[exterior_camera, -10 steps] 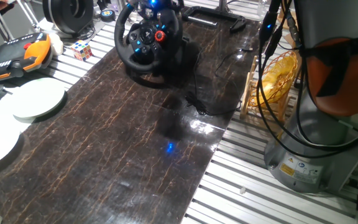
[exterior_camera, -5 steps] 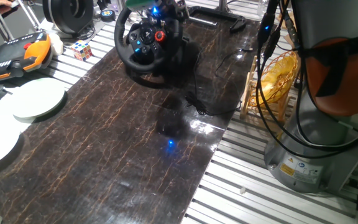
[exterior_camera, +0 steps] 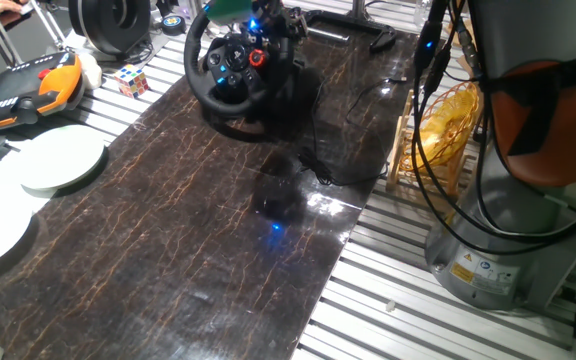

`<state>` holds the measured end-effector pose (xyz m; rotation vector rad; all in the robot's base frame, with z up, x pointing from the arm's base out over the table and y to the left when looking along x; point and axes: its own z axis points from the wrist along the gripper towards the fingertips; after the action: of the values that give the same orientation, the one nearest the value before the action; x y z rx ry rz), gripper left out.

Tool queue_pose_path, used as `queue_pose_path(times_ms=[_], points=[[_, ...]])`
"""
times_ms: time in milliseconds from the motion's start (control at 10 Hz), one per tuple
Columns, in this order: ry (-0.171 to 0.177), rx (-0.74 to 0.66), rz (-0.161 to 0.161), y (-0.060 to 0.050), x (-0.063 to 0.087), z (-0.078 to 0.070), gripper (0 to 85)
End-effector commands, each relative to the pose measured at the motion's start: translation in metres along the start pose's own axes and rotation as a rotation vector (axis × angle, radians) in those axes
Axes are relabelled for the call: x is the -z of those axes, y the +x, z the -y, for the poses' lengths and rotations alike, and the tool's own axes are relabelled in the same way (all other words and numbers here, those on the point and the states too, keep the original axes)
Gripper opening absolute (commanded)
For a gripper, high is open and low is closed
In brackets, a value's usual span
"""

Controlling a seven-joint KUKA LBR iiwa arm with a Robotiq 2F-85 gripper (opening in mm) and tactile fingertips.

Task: Rotate the steering wheel 90 degrees counterclockwise

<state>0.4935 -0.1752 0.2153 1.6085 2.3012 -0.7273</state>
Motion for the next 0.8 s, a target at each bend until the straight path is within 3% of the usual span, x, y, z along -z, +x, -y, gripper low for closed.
queue_pose_path(times_ms=[0,200,400,700], points=[[0.001,-0.004,0.009,-0.0003,-0.0011,0.0002,61.3],[-0.001,-0.029,0.023,-0.0015,-0.0051,0.0004,60.3],[-0.004,-0.067,0.017,-0.0023,-0.0080,0.0003,57.3],[-0.006,-0.074,0.008,-0.0035,-0.0097,0.0010,38.7]])
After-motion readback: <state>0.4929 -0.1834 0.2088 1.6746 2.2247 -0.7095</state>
